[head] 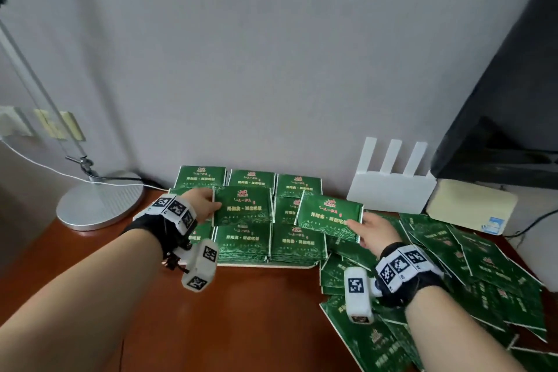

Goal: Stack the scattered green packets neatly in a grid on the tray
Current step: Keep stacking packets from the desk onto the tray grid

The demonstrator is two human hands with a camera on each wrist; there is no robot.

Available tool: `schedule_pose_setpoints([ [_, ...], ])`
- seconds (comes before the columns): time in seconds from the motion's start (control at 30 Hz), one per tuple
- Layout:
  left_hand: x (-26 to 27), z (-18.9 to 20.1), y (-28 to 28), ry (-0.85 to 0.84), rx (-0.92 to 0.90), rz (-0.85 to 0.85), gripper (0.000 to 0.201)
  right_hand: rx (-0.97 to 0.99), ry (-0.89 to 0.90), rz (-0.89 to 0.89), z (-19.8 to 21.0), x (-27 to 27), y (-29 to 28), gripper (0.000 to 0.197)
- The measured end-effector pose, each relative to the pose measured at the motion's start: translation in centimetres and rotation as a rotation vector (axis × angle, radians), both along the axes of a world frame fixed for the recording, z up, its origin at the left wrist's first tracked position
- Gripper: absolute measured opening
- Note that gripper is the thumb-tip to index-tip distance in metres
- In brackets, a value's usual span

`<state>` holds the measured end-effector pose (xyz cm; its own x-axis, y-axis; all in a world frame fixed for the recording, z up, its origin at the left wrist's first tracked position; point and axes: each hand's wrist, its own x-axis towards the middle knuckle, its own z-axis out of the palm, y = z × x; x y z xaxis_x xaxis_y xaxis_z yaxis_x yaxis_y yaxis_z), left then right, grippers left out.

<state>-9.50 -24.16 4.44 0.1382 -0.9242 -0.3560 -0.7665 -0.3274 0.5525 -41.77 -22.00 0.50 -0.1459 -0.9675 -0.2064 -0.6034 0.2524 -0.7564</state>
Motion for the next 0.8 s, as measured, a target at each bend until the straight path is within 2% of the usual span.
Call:
schedule_pose_setpoints([
  [0.2, 0.5, -2.1, -5.2, -0.079, 0.036, -0.024, 0.033, 0.076, 0.054, 0.011, -2.3, 2.3, -5.9, 0.026],
  [0.3, 0.6, -3.1, -6.6, -0.090, 0.036, 0.011, 0.028, 0.127, 0.110, 0.047, -3.5, 3.0, -7.8, 0.028],
  [0.47, 0.5, -4.4, -7.3, -0.065, 0.094, 0.057, 0.009, 0.147, 0.214, 0.085, -4.4, 3.7, -8.9, 0.033],
  [0.67, 0.0, -4.4, -7.6, -0.078, 0.101, 0.052, 0.009, 0.131, 0.188, 0.033, -5.2, 3.6, -9.2, 0.038],
  [0.8, 0.0, -3.9, -7.8, -0.151, 0.101, 0.026, 0.012, 0.127, 0.150, -0.008, -5.4, 3.7, -9.1, 0.041],
])
